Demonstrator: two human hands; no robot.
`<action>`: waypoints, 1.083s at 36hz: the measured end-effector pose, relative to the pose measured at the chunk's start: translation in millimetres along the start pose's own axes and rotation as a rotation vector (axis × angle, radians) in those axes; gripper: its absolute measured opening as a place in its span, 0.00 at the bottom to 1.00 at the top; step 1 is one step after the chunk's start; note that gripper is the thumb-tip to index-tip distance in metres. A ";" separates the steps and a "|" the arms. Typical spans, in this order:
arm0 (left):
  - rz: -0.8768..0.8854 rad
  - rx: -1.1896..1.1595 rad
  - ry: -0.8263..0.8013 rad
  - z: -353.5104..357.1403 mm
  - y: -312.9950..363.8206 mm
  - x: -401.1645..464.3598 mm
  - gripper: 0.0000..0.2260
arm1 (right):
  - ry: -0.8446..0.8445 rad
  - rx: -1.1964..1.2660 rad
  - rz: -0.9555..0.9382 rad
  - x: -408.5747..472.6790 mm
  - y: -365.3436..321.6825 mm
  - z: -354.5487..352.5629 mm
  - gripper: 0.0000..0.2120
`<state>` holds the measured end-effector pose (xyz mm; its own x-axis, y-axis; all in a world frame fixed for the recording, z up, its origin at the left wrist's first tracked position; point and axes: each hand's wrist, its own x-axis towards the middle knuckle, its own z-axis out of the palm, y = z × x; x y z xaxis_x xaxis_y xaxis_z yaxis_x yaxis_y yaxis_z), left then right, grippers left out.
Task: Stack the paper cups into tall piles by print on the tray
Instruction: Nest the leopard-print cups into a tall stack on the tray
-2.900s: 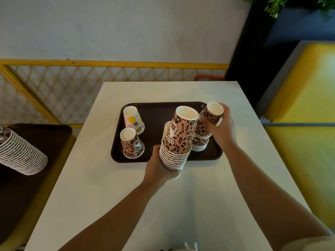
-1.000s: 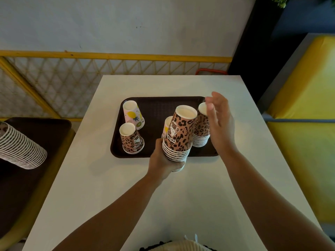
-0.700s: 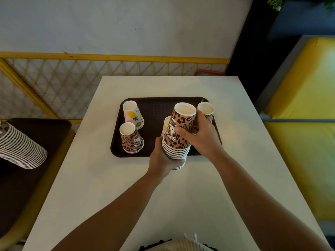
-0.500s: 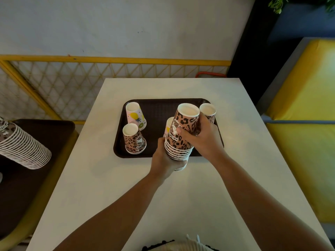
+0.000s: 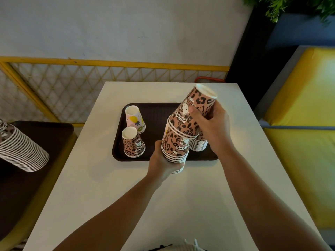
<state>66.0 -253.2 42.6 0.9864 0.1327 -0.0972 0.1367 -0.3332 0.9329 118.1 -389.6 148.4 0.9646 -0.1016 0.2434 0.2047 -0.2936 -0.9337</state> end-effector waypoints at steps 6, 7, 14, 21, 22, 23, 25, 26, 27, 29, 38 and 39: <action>-0.018 -0.034 0.023 -2.7 -3.8 3.7 0.36 | 0.194 0.244 -0.032 29.0 -13.1 -23.6 0.22; -0.022 -0.040 0.021 -2.7 -4.0 4.4 0.36 | 0.246 0.247 -0.043 35.4 -14.5 -27.9 0.19; -0.013 -0.049 0.009 -2.2 -2.4 7.5 0.37 | 0.294 -0.106 -0.128 62.1 14.1 -35.0 0.28; -0.046 -0.077 -0.029 -1.8 0.7 8.5 0.36 | 0.072 -0.215 0.002 52.5 56.0 -31.6 0.37; -0.046 -0.079 -0.030 -1.9 1.1 8.7 0.35 | 0.077 -0.249 -0.001 49.8 56.8 -30.4 0.37; -0.045 -0.081 -0.030 -2.0 1.5 9.1 0.35 | 0.101 -0.290 -0.020 46.3 56.0 -29.2 0.37; -0.042 -0.081 -0.029 -1.6 2.3 9.3 0.36 | 0.161 -0.324 -0.100 37.7 50.2 -25.8 0.37; -0.039 -0.079 -0.029 -1.3 2.8 9.3 0.36 | 0.162 -0.310 -0.140 32.1 45.3 -23.6 0.36; -0.035 -0.076 -0.029 -1.0 3.5 9.2 0.37 | 0.128 -0.287 -0.177 26.0 40.2 -21.0 0.35; -0.023 -0.071 -0.026 -0.1 4.5 9.3 0.37 | -0.022 -0.258 -0.223 12.1 32.0 -14.5 0.35; 0.000 -0.032 -0.028 6.7 8.1 6.7 0.36 | -0.363 -0.177 -0.003 -18.1 32.4 5.7 0.35; -0.002 -0.033 -0.029 7.2 8.3 6.1 0.36 | -0.364 -0.183 0.002 -18.3 33.5 6.0 0.35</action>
<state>73.8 -261.9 47.3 0.9885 0.1060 -0.1083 0.1357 -0.3016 0.9437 108.3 -391.9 111.2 0.9674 0.2317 0.1021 0.2017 -0.4614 -0.8640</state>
